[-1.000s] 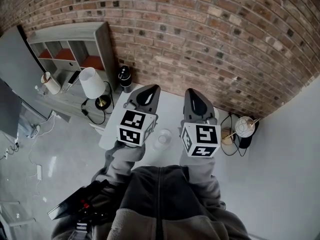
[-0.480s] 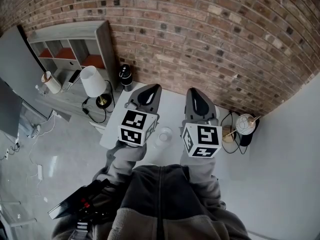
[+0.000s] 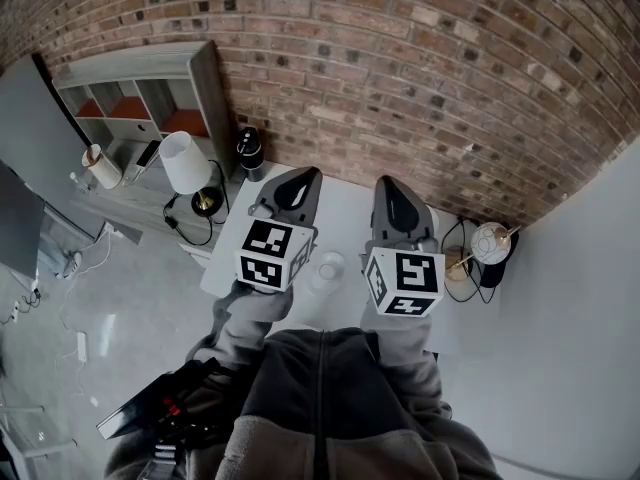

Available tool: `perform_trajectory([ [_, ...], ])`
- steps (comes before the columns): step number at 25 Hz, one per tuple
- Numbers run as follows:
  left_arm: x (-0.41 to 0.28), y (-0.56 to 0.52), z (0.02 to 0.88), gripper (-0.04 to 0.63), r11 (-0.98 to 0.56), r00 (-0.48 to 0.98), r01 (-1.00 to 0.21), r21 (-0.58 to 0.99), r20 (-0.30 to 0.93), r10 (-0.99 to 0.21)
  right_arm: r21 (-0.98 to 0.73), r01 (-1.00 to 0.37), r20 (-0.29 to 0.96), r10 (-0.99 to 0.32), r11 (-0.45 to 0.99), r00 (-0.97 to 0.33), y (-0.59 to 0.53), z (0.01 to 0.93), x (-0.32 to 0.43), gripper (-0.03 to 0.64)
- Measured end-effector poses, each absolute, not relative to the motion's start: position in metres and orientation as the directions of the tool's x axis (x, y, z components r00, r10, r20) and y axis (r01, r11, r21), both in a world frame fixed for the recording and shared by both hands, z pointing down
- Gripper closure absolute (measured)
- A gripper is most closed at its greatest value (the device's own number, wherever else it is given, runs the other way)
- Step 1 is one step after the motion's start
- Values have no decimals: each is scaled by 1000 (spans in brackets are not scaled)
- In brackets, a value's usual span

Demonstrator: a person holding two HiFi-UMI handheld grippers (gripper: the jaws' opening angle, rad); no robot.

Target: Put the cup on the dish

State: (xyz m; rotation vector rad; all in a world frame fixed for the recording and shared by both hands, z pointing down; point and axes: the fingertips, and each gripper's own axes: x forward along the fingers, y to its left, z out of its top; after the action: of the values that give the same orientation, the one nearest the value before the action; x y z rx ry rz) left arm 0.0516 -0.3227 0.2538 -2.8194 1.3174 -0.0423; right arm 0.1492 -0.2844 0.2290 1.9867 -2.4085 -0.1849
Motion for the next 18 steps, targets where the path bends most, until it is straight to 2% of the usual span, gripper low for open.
perform_trajectory([
  [18, 58, -318, 257, 589, -659, 659, -751, -29, 21, -752, 97, -978, -58, -980, 183, -189, -279, 234, 153, 615],
])
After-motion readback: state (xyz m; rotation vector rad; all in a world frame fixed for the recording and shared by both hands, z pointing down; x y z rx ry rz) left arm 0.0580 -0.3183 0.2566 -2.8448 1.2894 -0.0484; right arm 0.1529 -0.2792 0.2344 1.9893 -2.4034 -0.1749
